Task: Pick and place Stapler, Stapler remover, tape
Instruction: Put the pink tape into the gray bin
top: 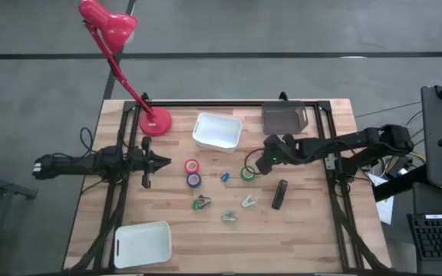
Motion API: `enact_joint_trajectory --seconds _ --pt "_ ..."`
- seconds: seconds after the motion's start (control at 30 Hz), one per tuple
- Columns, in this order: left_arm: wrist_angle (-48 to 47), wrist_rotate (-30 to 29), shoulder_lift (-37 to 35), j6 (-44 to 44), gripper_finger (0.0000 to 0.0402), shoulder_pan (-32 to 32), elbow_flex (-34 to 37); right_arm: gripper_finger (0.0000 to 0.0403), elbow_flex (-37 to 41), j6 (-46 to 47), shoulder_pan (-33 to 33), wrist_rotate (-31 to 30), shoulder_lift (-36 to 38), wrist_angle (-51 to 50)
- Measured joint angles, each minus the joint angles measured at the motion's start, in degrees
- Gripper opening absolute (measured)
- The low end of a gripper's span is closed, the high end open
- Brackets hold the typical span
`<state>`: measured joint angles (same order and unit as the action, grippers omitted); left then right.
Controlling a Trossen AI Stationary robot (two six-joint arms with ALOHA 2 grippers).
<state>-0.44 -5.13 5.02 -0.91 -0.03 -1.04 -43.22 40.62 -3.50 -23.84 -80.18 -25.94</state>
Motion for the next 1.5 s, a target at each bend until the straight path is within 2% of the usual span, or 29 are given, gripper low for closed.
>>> enact_joint_trajectory --seconds 0.17,0.7,0.87,1.17,1.5 --pt "-0.01 0.0 0.0 0.0 0.0031 0.01 0.0 0.0157 -1.36 2.32 -1.43 3.02 -3.88 -1.22" --pt "-0.01 0.0 0.0 0.02 0.0031 -0.01 -0.01 0.0147 -1.33 2.92 -2.19 3.25 -11.73 -1.52" --pt "0.01 0.0 0.0 0.01 0.0035 -0.01 0.0 0.0119 -1.34 3.22 -2.13 3.29 -11.56 -1.58" --pt "-0.01 0.0 0.0 0.0 0.003 -0.01 0.0 0.0027 -1.38 2.52 -2.13 3.33 -10.95 -1.44" --pt "-0.01 -0.02 0.02 0.0 0.0033 0.0 -0.02 0.004 -4.94 0.34 -1.99 4.63 -9.08 -3.5"
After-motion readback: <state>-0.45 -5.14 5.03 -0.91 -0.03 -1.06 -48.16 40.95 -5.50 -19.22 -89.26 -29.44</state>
